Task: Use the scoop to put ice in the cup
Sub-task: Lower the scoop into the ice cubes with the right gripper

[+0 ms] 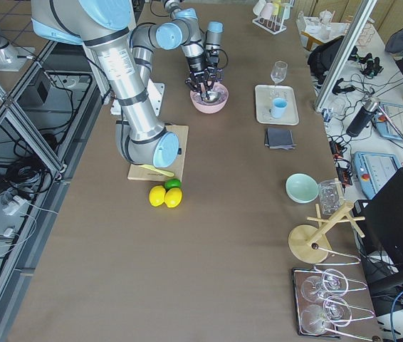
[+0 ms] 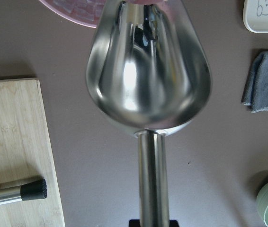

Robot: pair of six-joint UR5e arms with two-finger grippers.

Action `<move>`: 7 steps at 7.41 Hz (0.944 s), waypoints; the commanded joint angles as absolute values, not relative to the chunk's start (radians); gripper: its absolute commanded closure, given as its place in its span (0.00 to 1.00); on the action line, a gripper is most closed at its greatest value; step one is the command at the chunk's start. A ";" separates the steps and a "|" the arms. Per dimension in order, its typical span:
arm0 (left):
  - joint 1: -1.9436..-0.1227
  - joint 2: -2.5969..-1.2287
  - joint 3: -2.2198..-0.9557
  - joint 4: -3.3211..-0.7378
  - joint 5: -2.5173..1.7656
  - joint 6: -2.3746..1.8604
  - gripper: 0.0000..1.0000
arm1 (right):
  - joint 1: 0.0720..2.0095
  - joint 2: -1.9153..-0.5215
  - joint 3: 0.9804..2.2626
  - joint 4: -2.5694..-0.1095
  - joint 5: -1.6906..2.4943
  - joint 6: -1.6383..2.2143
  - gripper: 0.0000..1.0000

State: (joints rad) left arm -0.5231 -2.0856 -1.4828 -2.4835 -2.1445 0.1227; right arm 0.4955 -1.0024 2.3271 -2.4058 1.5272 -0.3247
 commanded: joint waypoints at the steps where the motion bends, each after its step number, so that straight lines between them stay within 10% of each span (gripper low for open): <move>1: -0.523 -2.086 -1.482 -2.484 -2.145 0.123 0.02 | 0.495 -0.986 2.316 -2.422 1.545 -0.368 1.00; 7: -0.523 -2.085 -1.482 -2.484 -2.145 0.123 0.02 | 0.497 -0.959 2.275 -2.478 1.614 -0.443 1.00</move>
State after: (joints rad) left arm -0.5231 -2.0847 -1.4818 -2.4835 -2.1445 0.1234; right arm 0.4970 -0.9861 2.2839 -2.4338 1.6021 -0.4377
